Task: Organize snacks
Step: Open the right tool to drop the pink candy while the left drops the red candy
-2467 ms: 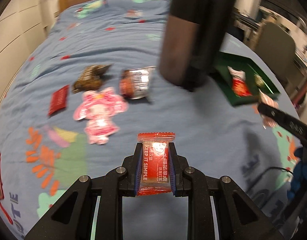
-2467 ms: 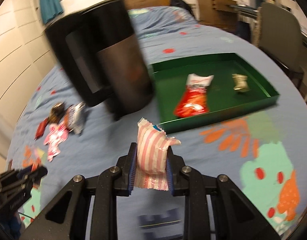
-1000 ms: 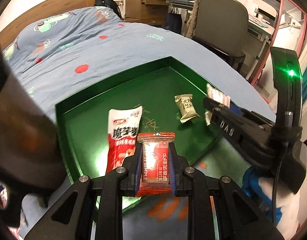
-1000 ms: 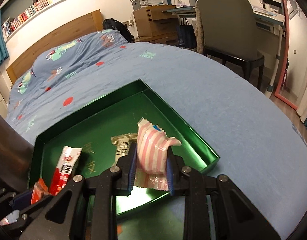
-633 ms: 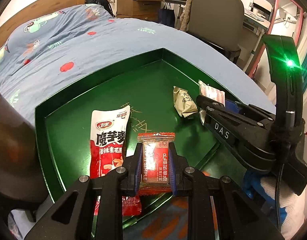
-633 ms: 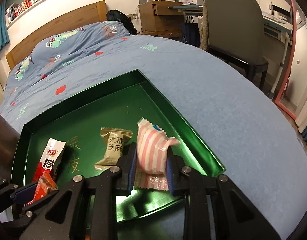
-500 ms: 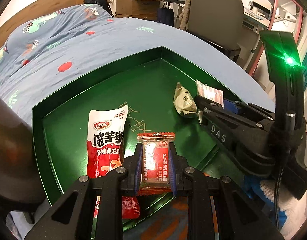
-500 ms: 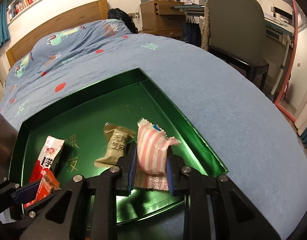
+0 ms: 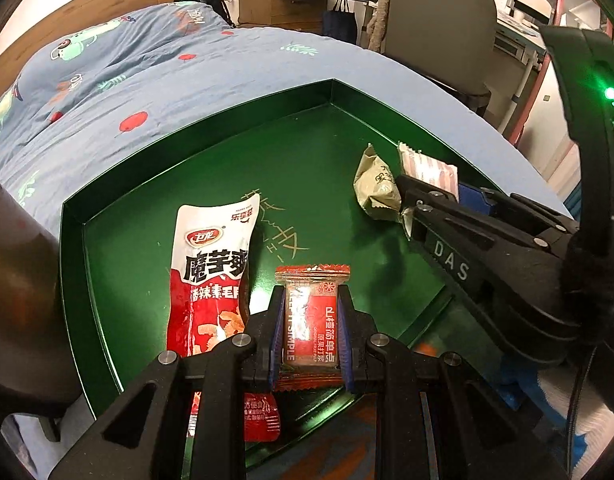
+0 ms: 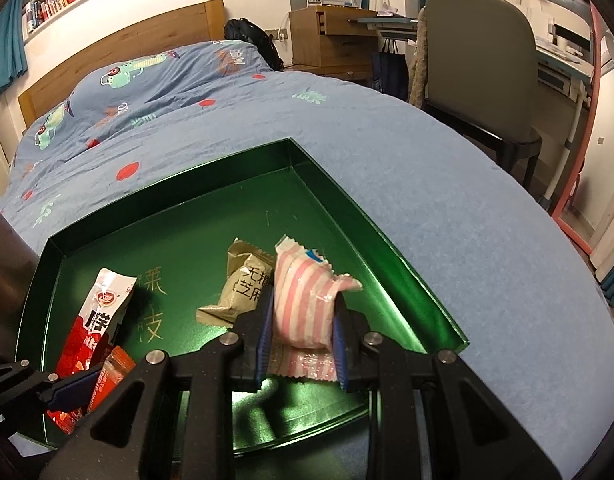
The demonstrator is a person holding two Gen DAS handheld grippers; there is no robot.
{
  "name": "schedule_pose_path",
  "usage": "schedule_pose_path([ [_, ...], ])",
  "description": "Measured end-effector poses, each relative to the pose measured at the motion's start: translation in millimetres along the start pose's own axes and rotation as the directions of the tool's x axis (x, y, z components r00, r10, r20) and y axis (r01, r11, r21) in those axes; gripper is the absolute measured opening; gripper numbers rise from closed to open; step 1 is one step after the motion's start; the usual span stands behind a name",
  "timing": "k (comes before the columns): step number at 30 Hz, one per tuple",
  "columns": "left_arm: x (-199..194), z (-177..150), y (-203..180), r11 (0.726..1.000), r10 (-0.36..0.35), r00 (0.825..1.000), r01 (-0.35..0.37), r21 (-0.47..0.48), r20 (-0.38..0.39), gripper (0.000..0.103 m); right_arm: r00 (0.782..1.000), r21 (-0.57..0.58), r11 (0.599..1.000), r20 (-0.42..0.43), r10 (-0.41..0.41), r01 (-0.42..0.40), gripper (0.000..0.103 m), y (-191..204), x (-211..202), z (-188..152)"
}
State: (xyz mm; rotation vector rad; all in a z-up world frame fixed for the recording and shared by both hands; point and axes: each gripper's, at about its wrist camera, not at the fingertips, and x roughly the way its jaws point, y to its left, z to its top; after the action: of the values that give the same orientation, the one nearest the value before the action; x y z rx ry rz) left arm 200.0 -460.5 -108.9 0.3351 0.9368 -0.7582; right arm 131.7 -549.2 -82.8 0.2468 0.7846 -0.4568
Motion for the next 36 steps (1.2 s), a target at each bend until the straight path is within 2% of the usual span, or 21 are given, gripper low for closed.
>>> schedule_pose_path([
  [20, -0.8, -2.5, 4.6, 1.000, 0.006, 1.000, -0.006, -0.013, 0.000, 0.020, 0.999, -0.028, 0.999, 0.001, -0.032, 0.032, 0.000, 7.9, 2.6, 0.0],
  [23, -1.9, -2.8, 4.1, 1.000, 0.008, 1.000, -0.008, -0.011, 0.001, 0.020, 0.999, -0.036, 0.999, 0.003, -0.035, 0.035, 0.009, 8.8, 2.0, 0.2],
  [25, -2.9, -3.3, 3.2, 1.000, 0.009, 1.000, -0.009, -0.008, 0.003, 0.021, 0.999, -0.035, 0.999, 0.006, -0.035, 0.035, 0.021, 8.8, 1.7, 0.8],
  [27, -4.3, -4.1, 2.1, 1.000, 0.012, 1.000, -0.012, -0.001, 0.006, 0.021, 0.999, -0.033, 0.999, 0.010, -0.034, 0.034, 0.027, 8.5, 0.9, 1.3],
  [36, -10.2, -5.2, -1.0, 1.000, 0.023, 1.000, -0.023, 0.002, 0.016, 0.023, 0.999, -0.031, 0.999, 0.025, -0.033, 0.033, 0.030, 9.7, -3.1, 2.4],
])
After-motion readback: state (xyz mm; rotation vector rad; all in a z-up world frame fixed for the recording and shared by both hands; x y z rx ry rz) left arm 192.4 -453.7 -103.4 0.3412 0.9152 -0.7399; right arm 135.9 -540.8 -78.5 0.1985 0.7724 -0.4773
